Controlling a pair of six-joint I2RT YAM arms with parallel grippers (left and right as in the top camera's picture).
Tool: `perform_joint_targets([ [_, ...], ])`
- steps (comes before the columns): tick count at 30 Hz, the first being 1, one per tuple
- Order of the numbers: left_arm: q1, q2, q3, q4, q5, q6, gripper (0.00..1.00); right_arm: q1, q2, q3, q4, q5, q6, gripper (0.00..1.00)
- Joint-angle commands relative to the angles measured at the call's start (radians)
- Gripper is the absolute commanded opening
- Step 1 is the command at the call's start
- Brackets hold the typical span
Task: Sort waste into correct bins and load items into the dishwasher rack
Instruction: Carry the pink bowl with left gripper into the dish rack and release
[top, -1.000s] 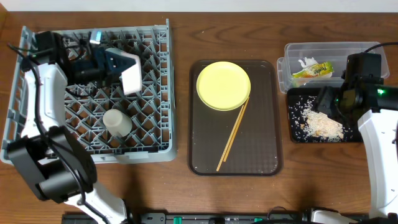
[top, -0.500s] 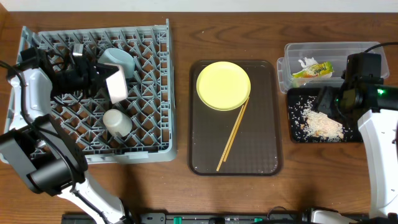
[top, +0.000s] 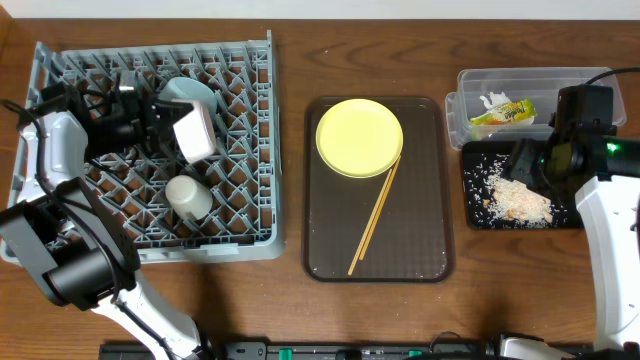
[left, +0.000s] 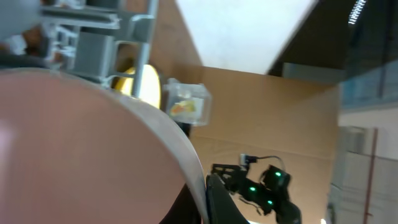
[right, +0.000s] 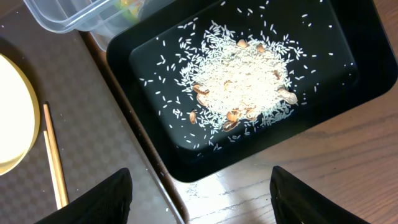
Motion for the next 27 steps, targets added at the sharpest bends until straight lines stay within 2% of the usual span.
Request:
perform_joint_targets([
  [1, 0.002, 0.010, -0.004, -0.011, -0.145, 0.018, 0.06, -0.008, -0.008, 0.006, -0.001, 0.014, -0.008, 0.69],
  [8, 0.003, 0.011, -0.015, -0.008, -0.151, 0.017, 0.06, -0.008, -0.008, 0.006, -0.001, 0.014, -0.008, 0.69],
  [14, 0.031, 0.011, -0.015, -0.007, -0.399, 0.013, 0.07, -0.008, -0.008, 0.006, -0.005, 0.014, -0.008, 0.69],
  [16, 0.051, 0.011, -0.015, -0.006, -0.449, 0.013, 0.17, -0.008, -0.008, 0.006, -0.005, 0.014, -0.008, 0.69],
  [19, 0.087, 0.011, -0.015, 0.000, -0.463, 0.013, 0.38, -0.008, -0.008, 0.006, -0.005, 0.013, -0.008, 0.69],
  [27, 0.144, -0.037, 0.008, 0.000, -0.463, 0.013, 0.54, -0.008, -0.008, 0.006, -0.003, 0.013, -0.008, 0.69],
])
